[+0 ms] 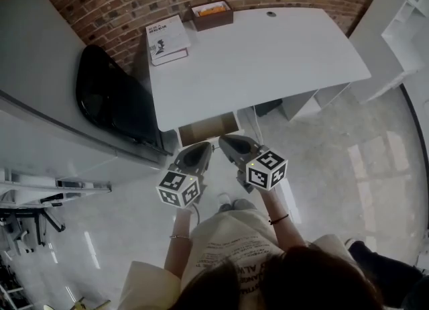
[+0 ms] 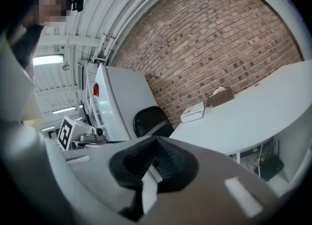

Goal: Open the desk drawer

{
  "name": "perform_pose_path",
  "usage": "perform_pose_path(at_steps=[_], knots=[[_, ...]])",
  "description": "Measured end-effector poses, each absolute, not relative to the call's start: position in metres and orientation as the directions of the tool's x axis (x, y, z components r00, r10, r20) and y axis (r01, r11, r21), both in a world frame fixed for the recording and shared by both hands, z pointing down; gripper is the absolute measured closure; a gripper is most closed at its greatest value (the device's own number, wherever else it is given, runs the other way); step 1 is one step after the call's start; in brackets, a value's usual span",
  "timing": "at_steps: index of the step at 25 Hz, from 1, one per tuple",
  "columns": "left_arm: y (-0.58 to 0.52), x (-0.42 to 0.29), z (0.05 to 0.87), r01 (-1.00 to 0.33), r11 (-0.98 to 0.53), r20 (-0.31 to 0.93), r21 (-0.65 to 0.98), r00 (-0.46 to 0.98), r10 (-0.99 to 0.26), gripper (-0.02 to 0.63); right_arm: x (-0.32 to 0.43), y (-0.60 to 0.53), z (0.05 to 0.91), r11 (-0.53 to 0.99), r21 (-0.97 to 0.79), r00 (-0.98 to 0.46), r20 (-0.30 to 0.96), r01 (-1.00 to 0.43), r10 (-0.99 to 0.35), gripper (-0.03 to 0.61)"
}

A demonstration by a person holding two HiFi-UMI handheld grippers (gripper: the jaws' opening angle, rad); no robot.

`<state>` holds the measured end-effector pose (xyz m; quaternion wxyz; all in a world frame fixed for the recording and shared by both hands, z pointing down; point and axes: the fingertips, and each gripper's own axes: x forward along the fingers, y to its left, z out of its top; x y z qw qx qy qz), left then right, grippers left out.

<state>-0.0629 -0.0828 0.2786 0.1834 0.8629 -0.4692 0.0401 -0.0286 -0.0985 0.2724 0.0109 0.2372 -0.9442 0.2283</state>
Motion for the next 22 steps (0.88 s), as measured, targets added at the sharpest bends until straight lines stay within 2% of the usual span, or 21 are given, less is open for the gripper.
perform_pose_path(at_steps=[22], knots=[[-0.075, -0.059, 0.260, -0.814, -0.536, 0.219, 0.223, 0.578, -0.786, 0.615, -0.030, -0.087, 0.252, 0.818, -0.364, -0.891, 0.092, -0.446, -0.445, 0.575]])
